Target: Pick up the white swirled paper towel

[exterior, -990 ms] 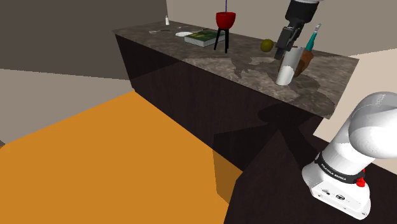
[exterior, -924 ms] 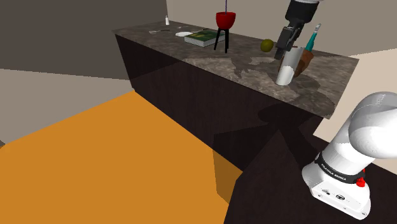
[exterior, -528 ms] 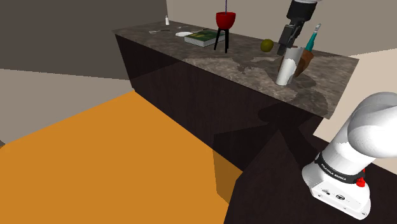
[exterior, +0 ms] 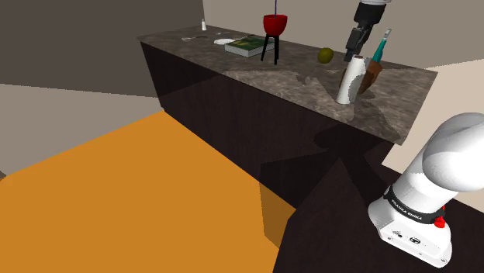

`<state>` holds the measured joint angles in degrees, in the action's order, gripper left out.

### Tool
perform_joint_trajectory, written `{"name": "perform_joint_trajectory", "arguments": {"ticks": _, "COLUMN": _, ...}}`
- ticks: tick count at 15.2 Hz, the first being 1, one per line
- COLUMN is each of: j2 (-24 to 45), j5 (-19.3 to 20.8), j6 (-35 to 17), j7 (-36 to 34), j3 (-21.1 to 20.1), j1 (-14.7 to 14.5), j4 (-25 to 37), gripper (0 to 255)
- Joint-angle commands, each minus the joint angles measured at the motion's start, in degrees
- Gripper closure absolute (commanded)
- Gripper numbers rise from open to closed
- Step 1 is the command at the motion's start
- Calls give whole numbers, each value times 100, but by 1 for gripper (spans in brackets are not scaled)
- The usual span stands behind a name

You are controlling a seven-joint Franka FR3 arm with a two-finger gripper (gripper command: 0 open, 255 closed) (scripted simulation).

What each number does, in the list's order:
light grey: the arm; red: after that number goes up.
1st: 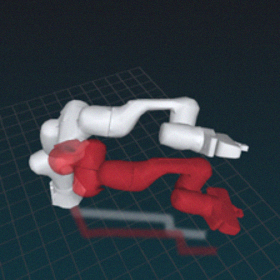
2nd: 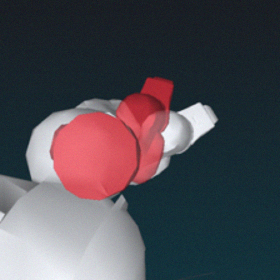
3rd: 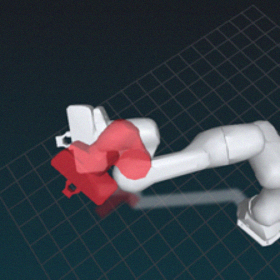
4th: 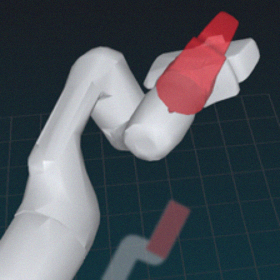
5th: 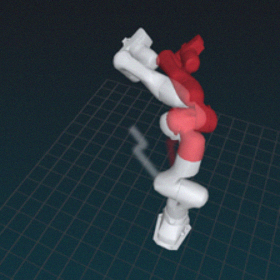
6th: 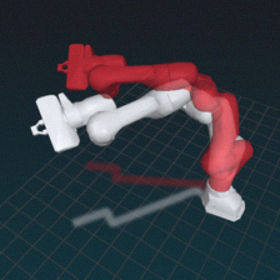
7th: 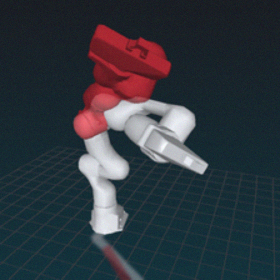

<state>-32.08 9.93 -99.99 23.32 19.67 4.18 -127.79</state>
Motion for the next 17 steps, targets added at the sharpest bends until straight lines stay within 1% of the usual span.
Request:
{"name": "perform_joint_trajectory", "arguments": {"ticks": 1, "j2": 379, "j5": -9, "j6": -79, "j7": 280, "j3": 259, "j1": -1, "j4": 275, "gripper": 0}}
{"name": "perform_joint_trajectory", "arguments": {"ticks": 6, "j2": 1320, "j5": -177, "j6": -173, "j7": 1041, "j3": 913, "j1": 6, "j4": 1021, "gripper": 0}}
{"name": "perform_joint_trajectory", "arguments": {"ticks": 10, "j2": 2209, "j5": -524, "j6": -179, "j7": 1728, "j3": 1428, "j1": 35, "j4": 1745, "gripper": 0}}
{"name": "perform_joint_trajectory", "arguments": {"ticks": 11, "j2": 2331, "j5": -584, "j6": -173, "j7": 1820, "j3": 1484, "j1": 50, "j4": 1844, "gripper": 0}}
{"name": "perform_joint_trajectory", "arguments": {"ticks": 17, "j2": 2360, "j5": -589, "j6": -634, "j7": 1833, "j3": 1506, "j1": 69, "j4": 1407, "gripper": 0}}
